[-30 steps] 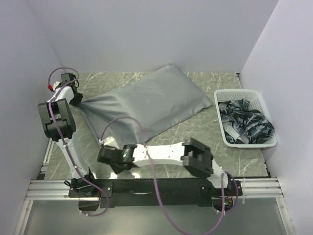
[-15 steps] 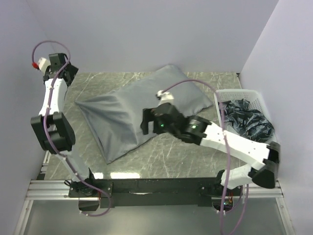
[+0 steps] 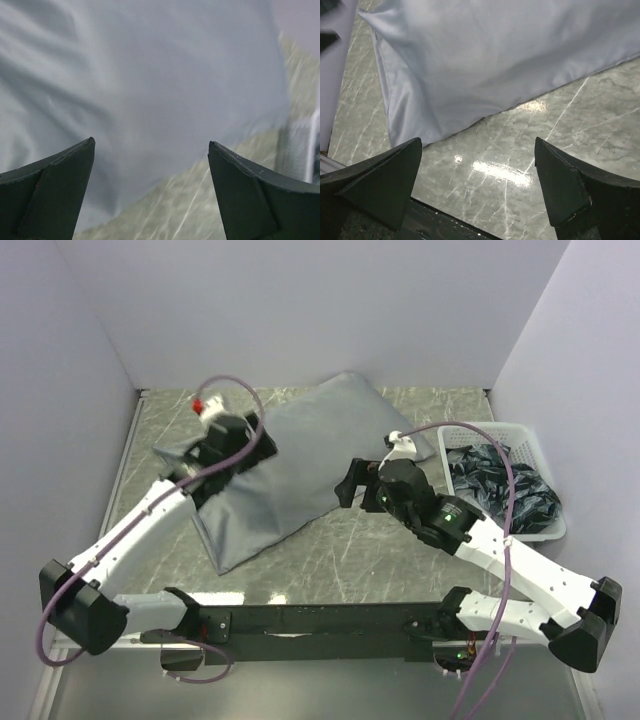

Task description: Put the pillow into the pillowcase

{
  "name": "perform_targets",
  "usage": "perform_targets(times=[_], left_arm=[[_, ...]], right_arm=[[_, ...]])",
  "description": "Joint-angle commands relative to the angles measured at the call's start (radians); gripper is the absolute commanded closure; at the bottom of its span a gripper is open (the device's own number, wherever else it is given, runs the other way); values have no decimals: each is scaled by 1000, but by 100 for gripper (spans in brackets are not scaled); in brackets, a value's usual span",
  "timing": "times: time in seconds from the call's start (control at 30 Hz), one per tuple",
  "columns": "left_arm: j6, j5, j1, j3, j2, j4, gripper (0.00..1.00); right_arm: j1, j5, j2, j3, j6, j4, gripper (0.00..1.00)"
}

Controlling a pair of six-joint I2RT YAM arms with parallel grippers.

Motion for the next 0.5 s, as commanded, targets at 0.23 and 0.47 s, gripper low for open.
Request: perform_targets(times=[0.23, 0.47], left_arm=[[-41, -37, -259, -381, -230, 121, 1], [-25, -52, -259, -399, -306, 139, 1]], right_arm=[[-34, 84, -102, -203, 44, 78, 0], [-43, 73, -94, -239, 68, 110, 0]])
